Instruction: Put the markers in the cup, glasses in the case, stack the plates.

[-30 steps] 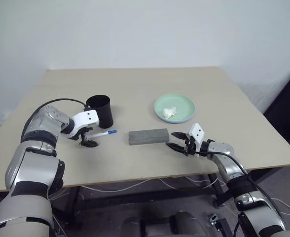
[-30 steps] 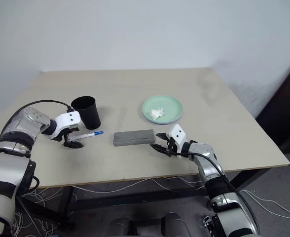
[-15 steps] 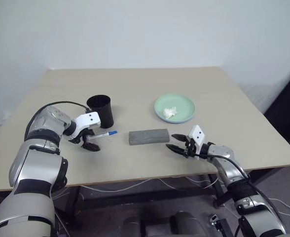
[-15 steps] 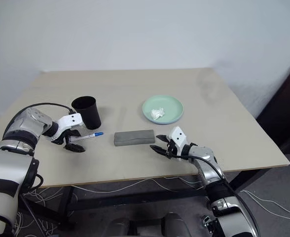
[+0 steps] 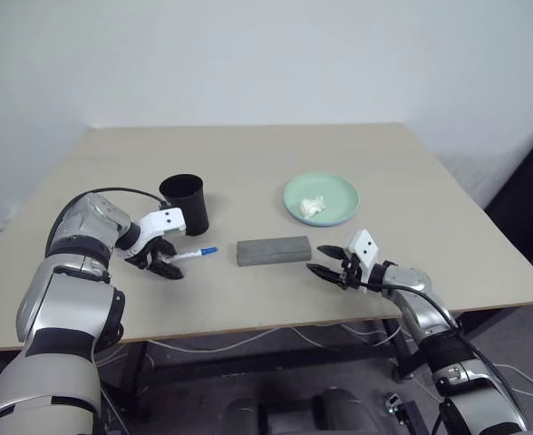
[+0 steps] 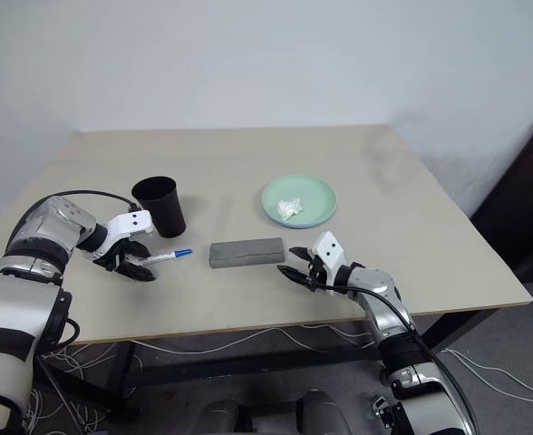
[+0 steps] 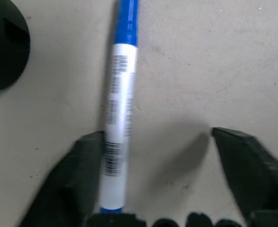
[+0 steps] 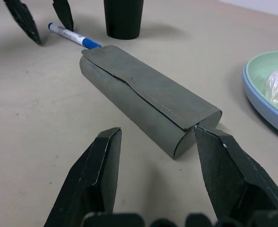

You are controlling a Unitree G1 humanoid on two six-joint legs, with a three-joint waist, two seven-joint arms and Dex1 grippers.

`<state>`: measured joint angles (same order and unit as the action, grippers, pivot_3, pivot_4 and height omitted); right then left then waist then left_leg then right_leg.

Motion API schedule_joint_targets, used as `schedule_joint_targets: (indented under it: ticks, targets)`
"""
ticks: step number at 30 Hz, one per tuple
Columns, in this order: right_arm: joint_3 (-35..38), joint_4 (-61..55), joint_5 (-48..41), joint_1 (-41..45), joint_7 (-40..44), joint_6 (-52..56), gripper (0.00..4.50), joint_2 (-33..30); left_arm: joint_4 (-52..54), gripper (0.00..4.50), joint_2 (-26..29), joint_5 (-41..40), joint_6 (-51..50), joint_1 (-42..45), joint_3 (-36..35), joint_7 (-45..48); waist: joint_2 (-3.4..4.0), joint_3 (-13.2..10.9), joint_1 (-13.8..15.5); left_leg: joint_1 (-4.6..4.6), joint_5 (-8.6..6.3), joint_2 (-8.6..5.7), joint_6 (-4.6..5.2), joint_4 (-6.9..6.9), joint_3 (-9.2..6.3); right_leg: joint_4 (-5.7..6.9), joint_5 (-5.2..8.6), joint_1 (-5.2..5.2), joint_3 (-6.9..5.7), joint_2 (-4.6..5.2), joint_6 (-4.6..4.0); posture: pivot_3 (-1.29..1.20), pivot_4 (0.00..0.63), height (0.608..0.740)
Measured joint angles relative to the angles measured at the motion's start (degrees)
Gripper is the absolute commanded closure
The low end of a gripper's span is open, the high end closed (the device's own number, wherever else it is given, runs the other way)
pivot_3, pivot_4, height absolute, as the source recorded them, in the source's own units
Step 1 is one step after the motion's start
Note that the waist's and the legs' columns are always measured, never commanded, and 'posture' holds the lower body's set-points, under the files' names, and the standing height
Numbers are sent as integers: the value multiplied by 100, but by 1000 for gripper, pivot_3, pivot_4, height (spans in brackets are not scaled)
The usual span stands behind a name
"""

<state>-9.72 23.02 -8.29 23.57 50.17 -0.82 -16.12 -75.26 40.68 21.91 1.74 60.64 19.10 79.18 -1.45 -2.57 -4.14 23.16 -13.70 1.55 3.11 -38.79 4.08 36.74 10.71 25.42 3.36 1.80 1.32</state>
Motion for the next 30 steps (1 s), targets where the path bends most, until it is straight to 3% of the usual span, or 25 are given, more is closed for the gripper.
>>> schedule_joint_targets:
  ticks: [2, 6, 12, 23, 30]
  targets:
    - [0, 2, 0, 26, 3, 0, 1845, 0, 0, 2699, 1, 42, 87, -21, 17, -148, 0, 0, 0, 0, 0, 1, 0, 0, 0, 0, 0, 0, 0, 0, 0, 0, 0, 740]
    - [-2, 13, 1, 35, 7, -1, 1845, 2, 0, 2699, 6, 108, 198, -52, 28, -322, 0, 0, 1, -1, 0, 0, 0, -1, 0, 2, 0, -1, 0, 0, 0, 0, 0, 740]
    - [-7, 15, 1, 37, 15, -1, 1845, 3, 4, 4427, 8, 107, 230, -64, 16, -318, 1, 1, 0, -5, 0, 0, 0, -3, 1, 5, -1, -5, 1, 0, 0, 0, 0, 740]
    - [-9, 26, 1, 41, 43, -3, 1845, 6, 8, 4426, 10, 43, 395, -82, -40, -239, 1, 1, 5, -3, 0, 0, 0, -4, 1, 4, -1, -4, 1, 0, 0, 0, 0, 740]
    - [-8, 25, 1, 41, 42, -3, 1845, 6, 444, 4426, -35, -704, 613, -172, -570, 621, -1, 1, 2, 15, 0, 2, 0, -13, -5, 4, -1, 5, -5, 1, 0, 0, 0, 740]
